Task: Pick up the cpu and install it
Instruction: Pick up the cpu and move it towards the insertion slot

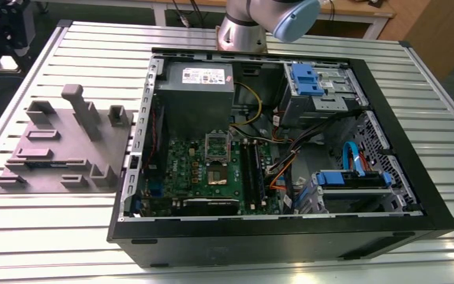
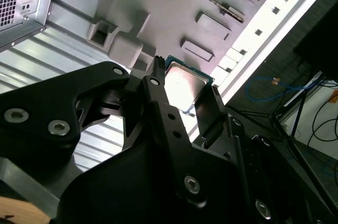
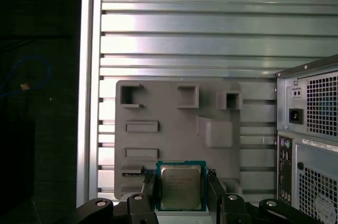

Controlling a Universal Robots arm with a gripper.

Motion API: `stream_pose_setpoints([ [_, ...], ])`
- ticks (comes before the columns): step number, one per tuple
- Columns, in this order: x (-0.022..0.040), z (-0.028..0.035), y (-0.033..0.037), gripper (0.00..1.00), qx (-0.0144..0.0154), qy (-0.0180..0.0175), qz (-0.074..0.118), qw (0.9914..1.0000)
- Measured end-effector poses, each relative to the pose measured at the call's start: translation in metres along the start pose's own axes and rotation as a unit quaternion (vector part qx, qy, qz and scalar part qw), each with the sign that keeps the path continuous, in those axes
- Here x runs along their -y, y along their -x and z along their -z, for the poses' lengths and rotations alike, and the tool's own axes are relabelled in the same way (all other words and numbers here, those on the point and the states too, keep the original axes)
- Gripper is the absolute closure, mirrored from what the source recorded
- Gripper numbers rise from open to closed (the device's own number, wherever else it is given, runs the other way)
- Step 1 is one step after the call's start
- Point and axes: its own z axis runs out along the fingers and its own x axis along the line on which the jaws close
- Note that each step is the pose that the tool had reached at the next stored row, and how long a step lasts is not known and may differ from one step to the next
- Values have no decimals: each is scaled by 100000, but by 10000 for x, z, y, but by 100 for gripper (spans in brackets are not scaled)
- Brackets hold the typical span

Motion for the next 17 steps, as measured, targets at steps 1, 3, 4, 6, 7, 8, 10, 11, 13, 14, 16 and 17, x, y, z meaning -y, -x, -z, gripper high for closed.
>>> stream_pose_setpoints([
  [1, 0, 0, 2, 53, 1, -2, 0, 100000],
  [3, 0, 0, 7, 53, -1, -2, 2, 100000],
  [4, 0, 0, 10, 53, 1, -1, 1, 100000],
  [6, 0, 0, 14, 53, -3, -4, 3, 100000],
  [7, 0, 0, 17, 53, 1, -2, 2, 100000],
  [8, 0, 0, 20, 53, 2, -2, 2, 100000],
  [10, 0, 0, 25, 53, 2, 1, 2, 100000],
  [11, 0, 0, 28, 53, 1, 0, 1, 100000],
  [13, 0, 0, 34, 53, -1, -3, 0, 100000],
  [14, 0, 0, 36, 53, 0, -2, 2, 100000],
  [16, 0, 0, 42, 53, -2, -2, 2, 100000],
  [17, 0, 0, 45, 53, -1, -3, 1, 100000],
])
